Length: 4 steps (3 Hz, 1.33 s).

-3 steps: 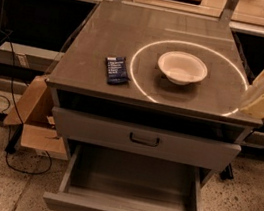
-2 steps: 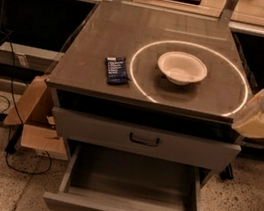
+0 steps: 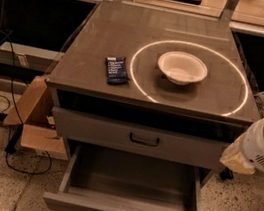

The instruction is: Close middle drawer

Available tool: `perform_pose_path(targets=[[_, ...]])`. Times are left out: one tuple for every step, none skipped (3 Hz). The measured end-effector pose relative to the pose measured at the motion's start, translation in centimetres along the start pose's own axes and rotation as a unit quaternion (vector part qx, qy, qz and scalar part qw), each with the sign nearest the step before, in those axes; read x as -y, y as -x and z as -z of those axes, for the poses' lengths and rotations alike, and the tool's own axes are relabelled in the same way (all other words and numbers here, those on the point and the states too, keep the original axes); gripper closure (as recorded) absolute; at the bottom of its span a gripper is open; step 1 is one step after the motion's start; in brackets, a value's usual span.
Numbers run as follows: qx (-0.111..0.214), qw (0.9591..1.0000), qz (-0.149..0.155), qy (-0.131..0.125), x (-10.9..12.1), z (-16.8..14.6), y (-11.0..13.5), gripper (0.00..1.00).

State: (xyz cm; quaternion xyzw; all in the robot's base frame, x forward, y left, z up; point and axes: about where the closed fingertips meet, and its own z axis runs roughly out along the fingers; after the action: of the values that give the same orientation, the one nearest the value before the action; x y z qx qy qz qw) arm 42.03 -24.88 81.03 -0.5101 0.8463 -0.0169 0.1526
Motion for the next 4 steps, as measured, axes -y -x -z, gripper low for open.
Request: perform_pose_path(targets=[[-0.012,0.9995,-0.016,0.025,-1.7,-3.3,-2.3,1.0],[-0.013,0.9994,-0.016,0.028,-1.8,-3.5,-2.4,1.0],[-0.017,0.9992,-0.015,0.034,-2.9,-3.2,-2.8,1.0],[-0.013,0.9985,-0.016,0.05,-5.7,-4.5,-4.1,1.0]])
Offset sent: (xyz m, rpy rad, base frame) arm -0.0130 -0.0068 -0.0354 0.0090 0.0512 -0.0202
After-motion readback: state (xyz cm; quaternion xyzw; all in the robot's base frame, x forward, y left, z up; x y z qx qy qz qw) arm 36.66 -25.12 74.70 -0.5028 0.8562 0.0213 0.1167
